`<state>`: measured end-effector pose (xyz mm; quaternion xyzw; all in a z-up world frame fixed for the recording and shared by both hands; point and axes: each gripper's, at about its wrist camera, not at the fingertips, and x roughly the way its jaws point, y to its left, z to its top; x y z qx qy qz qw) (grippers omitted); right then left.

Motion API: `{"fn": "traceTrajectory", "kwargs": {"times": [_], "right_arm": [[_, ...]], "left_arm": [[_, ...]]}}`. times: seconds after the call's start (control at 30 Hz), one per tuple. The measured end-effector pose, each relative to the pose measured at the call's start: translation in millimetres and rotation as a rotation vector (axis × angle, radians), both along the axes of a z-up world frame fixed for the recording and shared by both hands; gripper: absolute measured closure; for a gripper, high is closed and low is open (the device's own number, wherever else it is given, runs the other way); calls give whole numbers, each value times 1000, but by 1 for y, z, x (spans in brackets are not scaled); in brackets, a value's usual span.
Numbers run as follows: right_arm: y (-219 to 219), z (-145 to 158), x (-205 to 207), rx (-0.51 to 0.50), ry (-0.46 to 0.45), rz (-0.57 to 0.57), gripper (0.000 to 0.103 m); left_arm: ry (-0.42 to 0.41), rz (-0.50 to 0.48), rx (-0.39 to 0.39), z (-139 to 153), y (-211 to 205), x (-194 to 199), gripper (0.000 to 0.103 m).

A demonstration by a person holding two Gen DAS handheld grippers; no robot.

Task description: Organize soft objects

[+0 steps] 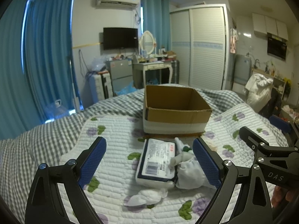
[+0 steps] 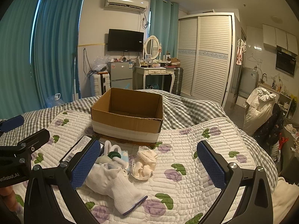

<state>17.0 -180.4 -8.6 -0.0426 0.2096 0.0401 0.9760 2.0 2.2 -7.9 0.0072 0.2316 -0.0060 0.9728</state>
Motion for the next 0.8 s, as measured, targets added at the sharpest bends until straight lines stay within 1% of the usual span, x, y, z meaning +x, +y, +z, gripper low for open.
{"fn": "traceTrajectory", "kwargs": {"times": [0.13, 0.8], "right_arm": [[2, -4, 3, -3, 4, 2, 0], [3, -4, 3, -5, 6, 2, 0]], "left_arm": [[1, 1, 0, 0, 0, 0, 8], [7, 4, -5, -1, 2, 0, 8]]}}
